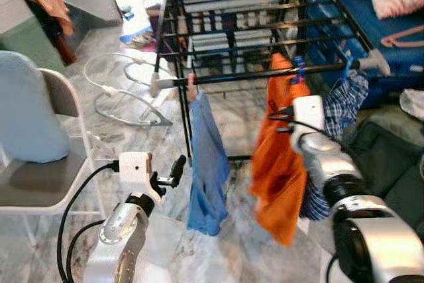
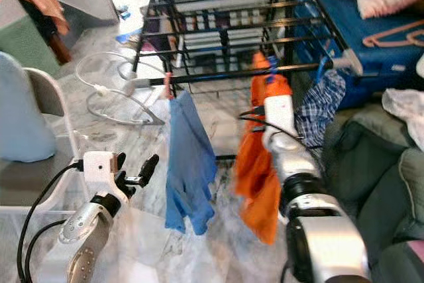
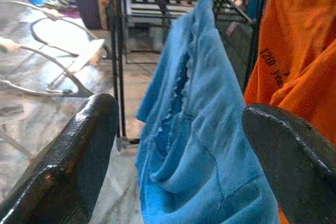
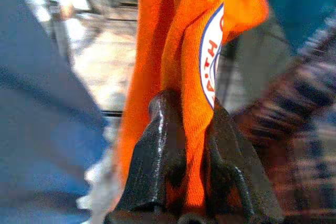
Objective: Hang hanger
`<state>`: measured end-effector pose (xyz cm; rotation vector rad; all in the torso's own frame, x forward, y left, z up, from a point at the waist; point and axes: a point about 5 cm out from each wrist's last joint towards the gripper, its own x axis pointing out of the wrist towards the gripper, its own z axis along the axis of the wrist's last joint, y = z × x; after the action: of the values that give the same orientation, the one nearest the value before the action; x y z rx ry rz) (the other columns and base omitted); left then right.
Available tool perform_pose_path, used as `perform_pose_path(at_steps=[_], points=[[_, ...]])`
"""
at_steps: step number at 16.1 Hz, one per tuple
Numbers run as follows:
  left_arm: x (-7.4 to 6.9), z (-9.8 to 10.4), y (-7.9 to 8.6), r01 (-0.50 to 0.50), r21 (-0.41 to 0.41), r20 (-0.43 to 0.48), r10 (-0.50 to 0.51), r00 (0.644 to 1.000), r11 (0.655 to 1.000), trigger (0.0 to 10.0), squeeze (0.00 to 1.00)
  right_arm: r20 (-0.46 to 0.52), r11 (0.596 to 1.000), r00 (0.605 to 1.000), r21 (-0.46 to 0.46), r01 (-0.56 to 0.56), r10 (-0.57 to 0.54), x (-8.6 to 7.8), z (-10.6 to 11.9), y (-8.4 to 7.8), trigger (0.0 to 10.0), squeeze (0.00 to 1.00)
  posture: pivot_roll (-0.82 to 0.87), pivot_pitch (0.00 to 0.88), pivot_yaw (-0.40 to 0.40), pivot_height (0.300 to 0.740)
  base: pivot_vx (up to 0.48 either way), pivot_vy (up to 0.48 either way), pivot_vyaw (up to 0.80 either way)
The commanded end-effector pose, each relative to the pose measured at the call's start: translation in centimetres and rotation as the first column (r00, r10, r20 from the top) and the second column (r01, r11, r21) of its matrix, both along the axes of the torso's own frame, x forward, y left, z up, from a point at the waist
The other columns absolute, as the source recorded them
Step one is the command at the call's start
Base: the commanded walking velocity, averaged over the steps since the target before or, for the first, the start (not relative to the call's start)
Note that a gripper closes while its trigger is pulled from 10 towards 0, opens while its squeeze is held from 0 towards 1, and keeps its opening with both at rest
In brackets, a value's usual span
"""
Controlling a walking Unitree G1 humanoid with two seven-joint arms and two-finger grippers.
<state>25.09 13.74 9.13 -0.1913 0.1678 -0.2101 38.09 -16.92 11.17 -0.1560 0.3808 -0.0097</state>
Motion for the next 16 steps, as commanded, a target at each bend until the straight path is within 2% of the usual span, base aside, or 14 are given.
perform_pose_path(at_steps=[1,5,9,13,14,16], points=[[0.0,0.0,0.6,-0.022,0.015,-0.01,0.022,1.0,1.0,10.0,0.0,0.037,0.998,0.998,0.011,-0.057,0.057,0.4,1.0,1.1,10.0,0.0,-0.09,0.018,0.106,0.74,0.0,0.0,0.0],[0.1,0.0,0.6,-0.019,0.017,-0.014,0.02,1.0,1.0,10.0,0.0,0.001,0.995,0.996,0.034,-0.092,0.092,0.3,0.6,2.0,10.0,0.0,-0.09,0.014,0.107,0.74,0.0,0.0,0.0],[0.1,-0.1,0.7,-0.019,0.012,-0.023,0.019,1.0,1.0,10.0,0.0,-0.053,0.994,0.996,0.081,-0.073,0.078,0.3,0.0,2.4,10.0,0.0,-0.08,0.002,0.108,0.74,0.0,0.0,0.0],[0.1,-0.2,0.8,-0.013,0.012,-0.028,0.014,1.0,1.0,10.0,0.0,-0.081,0.993,0.997,0.115,0.01,-0.001,0.2,-0.4,1.5,10.0,0.0,-0.08,0.0,0.114,0.74,0.0,0.0,0.0],[0.2,-0.1,0.8,-0.01,0.014,-0.028,0.01,1.0,1.0,10.0,0.0,-0.069,0.987,0.992,0.109,0.115,-0.108,0.2,-0.3,-0.3,10.0,0.0,-0.08,0.0,0.117,0.74,0.0,0.0,0.0],[0.2,-0.1,0.9,-0.009,0.014,-0.029,0.009,1.0,1.0,10.0,0.0,-0.069,0.982,0.988,0.12,0.146,-0.139,0.2,-0.2,-0.9,10.0,0.0,-0.08,0.0,0.12,0.74,0.0,0.0,0.0]])
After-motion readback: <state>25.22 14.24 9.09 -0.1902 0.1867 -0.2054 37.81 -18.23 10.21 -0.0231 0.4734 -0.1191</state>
